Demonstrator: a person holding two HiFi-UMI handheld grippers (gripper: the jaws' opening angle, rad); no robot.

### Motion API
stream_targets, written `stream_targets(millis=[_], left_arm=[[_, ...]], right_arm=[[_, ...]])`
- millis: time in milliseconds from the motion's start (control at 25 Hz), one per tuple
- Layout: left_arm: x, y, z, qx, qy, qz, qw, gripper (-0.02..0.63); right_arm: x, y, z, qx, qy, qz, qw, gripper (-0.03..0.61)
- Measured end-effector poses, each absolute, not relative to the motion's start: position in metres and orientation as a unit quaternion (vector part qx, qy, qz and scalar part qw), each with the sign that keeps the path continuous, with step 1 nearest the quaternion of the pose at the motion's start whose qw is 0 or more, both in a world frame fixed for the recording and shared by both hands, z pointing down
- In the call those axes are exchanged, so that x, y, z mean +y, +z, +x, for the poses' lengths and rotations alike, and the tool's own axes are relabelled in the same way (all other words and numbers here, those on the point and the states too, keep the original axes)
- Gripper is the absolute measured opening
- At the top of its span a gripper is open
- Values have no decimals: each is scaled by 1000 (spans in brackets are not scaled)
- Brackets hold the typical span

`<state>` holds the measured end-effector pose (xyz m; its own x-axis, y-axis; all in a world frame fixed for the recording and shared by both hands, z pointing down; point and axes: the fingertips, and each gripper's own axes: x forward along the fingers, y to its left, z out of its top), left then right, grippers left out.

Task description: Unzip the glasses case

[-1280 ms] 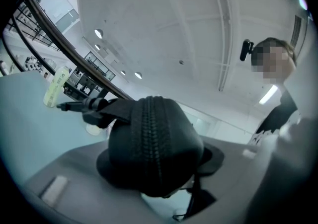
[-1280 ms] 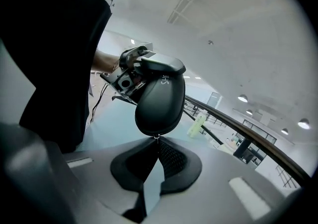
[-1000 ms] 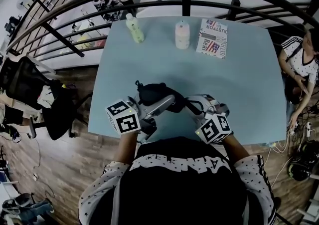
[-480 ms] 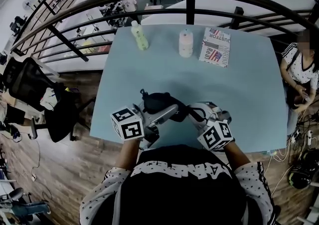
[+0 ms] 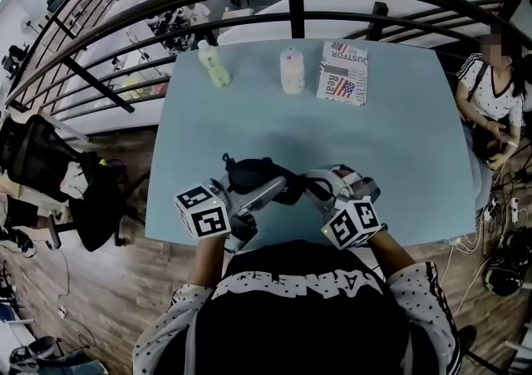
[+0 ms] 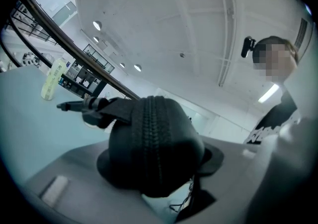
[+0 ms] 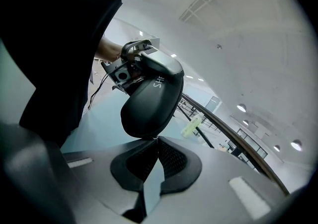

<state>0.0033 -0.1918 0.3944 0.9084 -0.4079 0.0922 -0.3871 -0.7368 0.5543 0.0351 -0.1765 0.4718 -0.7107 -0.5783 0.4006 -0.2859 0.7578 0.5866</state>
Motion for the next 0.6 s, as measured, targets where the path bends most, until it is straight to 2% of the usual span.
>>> stream_targets(millis=[600], left_arm=[[-189,416,13,-189,25,938,291,0]], right_arm=[[-180,486,33,-856,-322,203,350,6]])
